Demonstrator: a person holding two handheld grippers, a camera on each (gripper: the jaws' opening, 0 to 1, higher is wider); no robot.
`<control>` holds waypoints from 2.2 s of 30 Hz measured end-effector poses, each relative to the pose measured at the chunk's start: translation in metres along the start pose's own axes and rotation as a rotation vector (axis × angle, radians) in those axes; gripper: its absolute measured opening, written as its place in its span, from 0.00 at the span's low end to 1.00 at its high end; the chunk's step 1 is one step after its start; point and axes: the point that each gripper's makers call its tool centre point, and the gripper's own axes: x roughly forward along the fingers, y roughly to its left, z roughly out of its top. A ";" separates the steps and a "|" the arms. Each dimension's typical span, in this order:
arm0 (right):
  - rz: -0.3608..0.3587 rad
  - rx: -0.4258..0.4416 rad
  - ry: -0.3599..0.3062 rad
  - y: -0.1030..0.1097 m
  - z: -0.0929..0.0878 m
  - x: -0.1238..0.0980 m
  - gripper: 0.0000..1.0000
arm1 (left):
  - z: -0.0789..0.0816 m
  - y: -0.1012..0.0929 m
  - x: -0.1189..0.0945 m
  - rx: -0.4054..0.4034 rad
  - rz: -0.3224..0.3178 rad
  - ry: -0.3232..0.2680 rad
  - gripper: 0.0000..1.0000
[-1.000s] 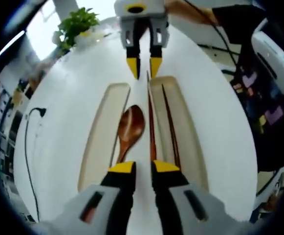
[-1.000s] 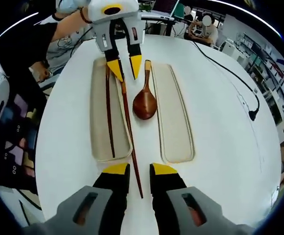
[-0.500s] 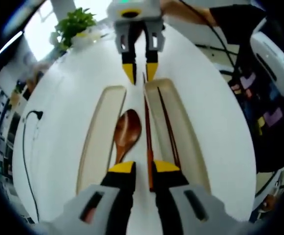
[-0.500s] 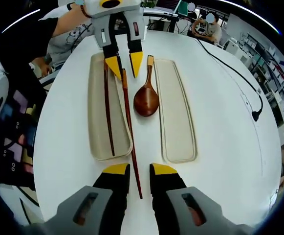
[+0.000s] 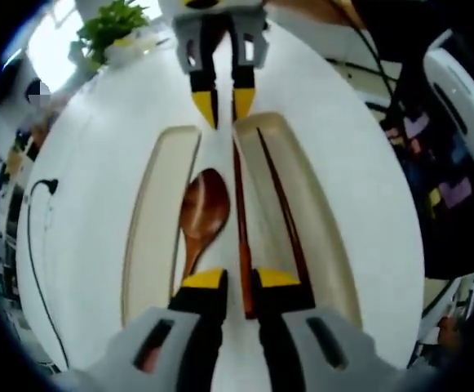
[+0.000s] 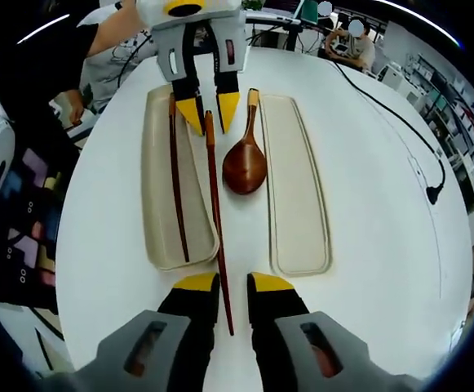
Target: Arrange the utensils inside the cutlery case until each visible utensil rests in its matching compartment.
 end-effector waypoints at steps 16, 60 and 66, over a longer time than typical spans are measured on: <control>0.081 -0.025 0.070 -0.003 0.002 0.003 0.03 | 0.004 0.002 0.005 -0.103 -0.101 0.045 0.07; 0.017 -0.149 0.173 -0.003 0.006 -0.002 0.01 | 0.006 0.001 0.003 -0.123 -0.060 0.106 0.06; -0.024 -0.168 0.169 -0.011 0.014 -0.020 0.01 | 0.012 0.007 -0.011 -0.125 -0.035 0.084 0.06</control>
